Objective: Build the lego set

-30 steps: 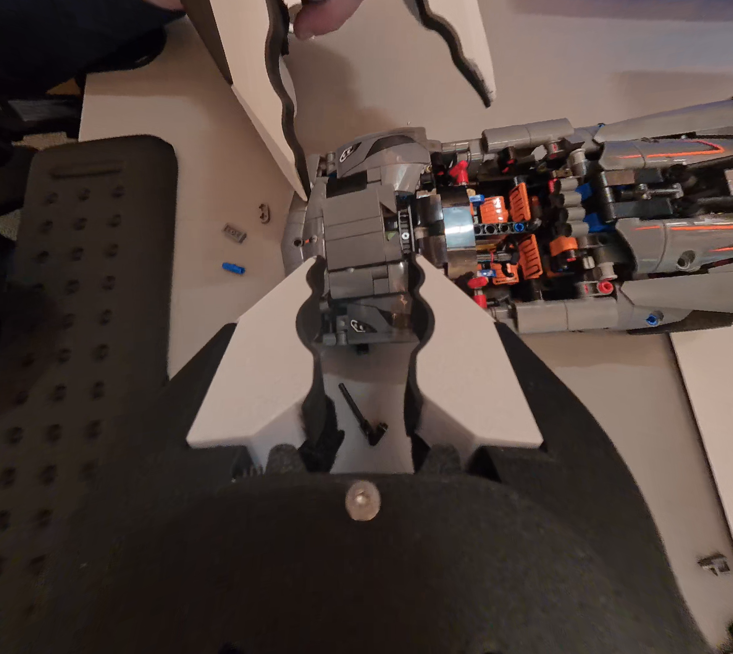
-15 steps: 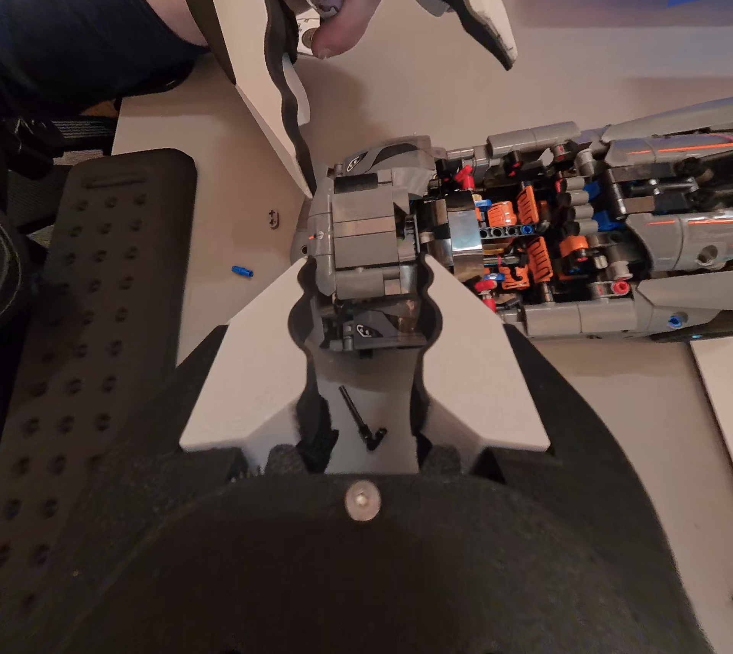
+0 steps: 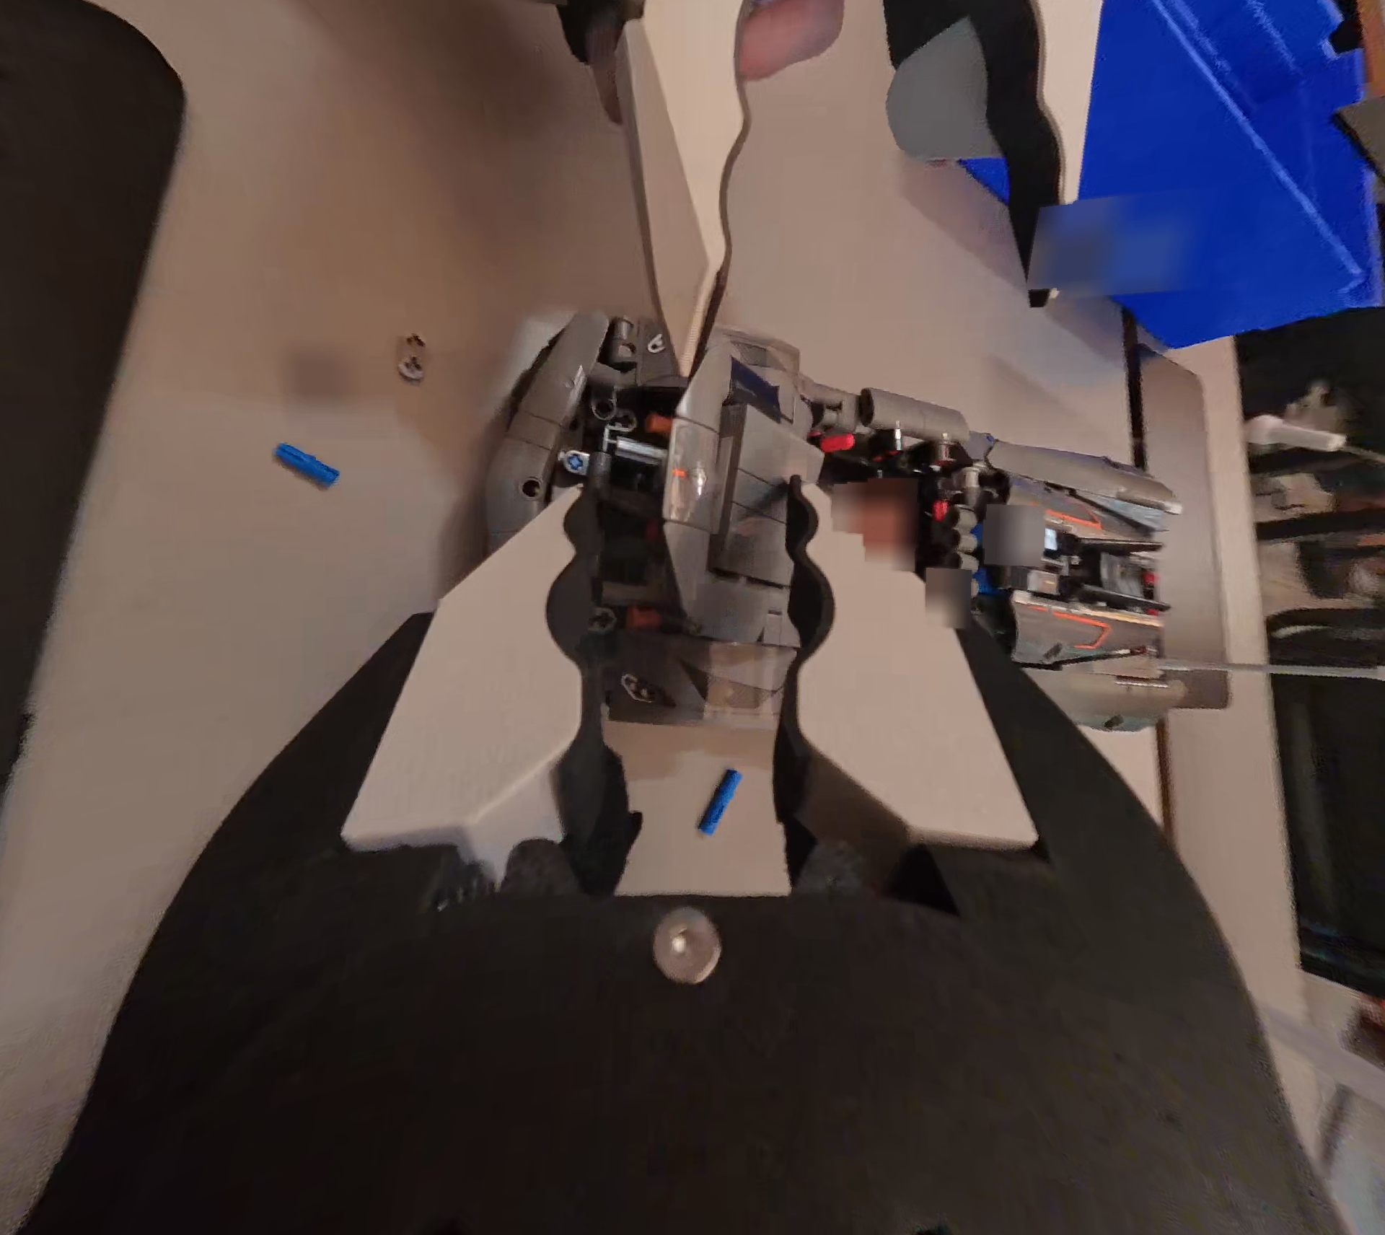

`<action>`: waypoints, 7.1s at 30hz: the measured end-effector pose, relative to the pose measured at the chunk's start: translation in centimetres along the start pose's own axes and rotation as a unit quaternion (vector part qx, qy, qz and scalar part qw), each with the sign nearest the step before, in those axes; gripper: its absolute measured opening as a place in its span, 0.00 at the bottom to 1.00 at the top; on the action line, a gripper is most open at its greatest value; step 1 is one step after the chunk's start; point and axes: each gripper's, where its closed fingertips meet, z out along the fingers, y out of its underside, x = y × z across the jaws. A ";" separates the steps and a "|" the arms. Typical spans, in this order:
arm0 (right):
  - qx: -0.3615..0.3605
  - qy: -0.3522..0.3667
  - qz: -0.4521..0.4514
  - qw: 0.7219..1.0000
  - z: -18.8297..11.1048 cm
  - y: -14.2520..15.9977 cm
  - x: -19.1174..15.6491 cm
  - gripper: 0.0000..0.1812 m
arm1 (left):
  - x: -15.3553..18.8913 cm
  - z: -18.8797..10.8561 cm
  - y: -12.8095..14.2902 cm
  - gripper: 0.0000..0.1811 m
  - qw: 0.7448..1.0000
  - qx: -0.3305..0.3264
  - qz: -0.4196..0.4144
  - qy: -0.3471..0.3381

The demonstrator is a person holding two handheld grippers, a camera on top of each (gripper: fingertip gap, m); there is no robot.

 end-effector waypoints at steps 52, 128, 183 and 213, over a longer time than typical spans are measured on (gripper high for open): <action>0.030 0.036 0.015 0.999 -0.6 -0.3 1.3 0.14 | 3.8 2.1 0.9 0.08 0.963 -0.103 0.248 -0.033; 0.021 -0.138 0.027 0.990 -1.8 1.9 -3.8 0.10 | 7.6 -0.8 2.9 0.06 0.978 -0.091 0.058 0.177; 0.019 -0.075 0.231 0.970 -2.0 5.7 2.2 0.21 | 0.6 -1.1 4.5 0.25 0.992 -0.079 -0.078 0.058; 0.046 -0.252 0.365 0.895 -1.6 5.0 -1.6 0.33 | 4.7 -3.6 4.9 0.32 0.945 -0.094 -0.226 0.217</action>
